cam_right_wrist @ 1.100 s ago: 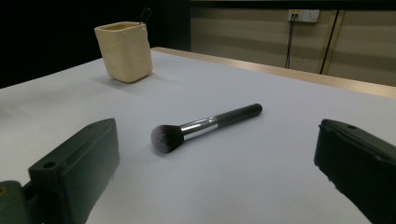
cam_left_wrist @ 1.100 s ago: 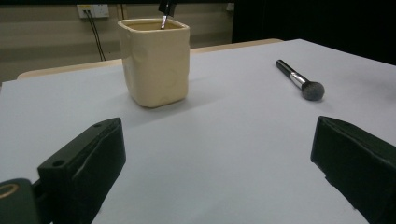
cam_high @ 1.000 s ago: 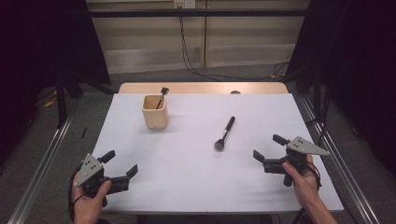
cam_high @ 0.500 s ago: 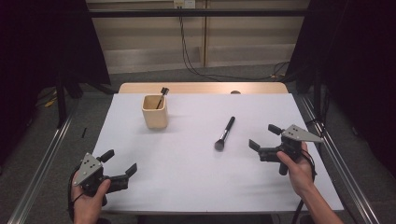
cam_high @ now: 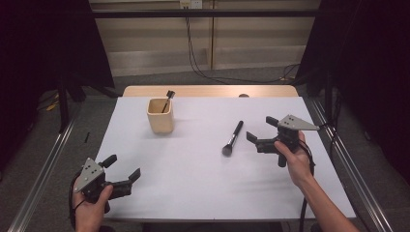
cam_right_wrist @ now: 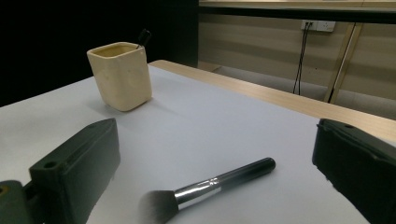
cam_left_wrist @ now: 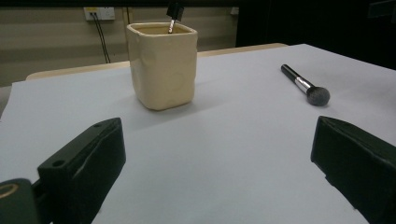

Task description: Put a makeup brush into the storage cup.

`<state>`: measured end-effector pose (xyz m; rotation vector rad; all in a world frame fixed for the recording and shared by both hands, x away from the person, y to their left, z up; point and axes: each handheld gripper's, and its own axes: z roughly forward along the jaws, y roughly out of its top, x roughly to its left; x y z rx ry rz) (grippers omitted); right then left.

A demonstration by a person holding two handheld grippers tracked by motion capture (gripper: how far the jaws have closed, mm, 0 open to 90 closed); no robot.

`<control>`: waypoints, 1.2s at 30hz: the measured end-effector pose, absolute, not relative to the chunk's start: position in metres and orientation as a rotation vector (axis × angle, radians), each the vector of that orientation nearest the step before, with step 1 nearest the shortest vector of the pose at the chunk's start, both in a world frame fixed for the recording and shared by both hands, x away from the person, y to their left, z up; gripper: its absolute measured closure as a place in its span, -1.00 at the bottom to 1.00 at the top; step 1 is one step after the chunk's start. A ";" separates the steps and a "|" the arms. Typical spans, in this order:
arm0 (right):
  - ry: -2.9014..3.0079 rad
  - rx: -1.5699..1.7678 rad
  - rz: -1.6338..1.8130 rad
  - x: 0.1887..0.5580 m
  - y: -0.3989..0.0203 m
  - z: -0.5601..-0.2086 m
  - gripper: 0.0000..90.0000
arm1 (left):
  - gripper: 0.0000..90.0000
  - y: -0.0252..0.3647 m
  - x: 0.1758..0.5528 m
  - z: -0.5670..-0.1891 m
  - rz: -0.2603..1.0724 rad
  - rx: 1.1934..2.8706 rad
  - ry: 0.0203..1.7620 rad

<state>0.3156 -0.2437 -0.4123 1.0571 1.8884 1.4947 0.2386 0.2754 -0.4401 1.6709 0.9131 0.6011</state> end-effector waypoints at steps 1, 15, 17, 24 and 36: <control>1.892 1.053 1.491 0.318 -0.243 -0.412 -0.99 | -0.93 0.276 0.239 -0.440 0.601 1.668 0.914; 1.897 1.056 1.478 0.350 -0.223 -0.405 -0.99 | -0.93 0.277 0.239 -0.440 0.599 1.670 0.912; 1.905 1.052 1.474 0.355 -0.221 -0.404 -0.99 | -0.93 0.278 0.239 -0.440 0.600 1.671 0.917; 1.926 1.057 1.457 0.372 -0.217 -0.401 -1.00 | -0.93 0.278 0.239 -0.440 0.599 1.672 0.917; 2.003 1.069 1.365 0.395 -0.215 -0.397 -1.00 | -0.93 0.279 0.239 -0.441 0.598 1.678 0.916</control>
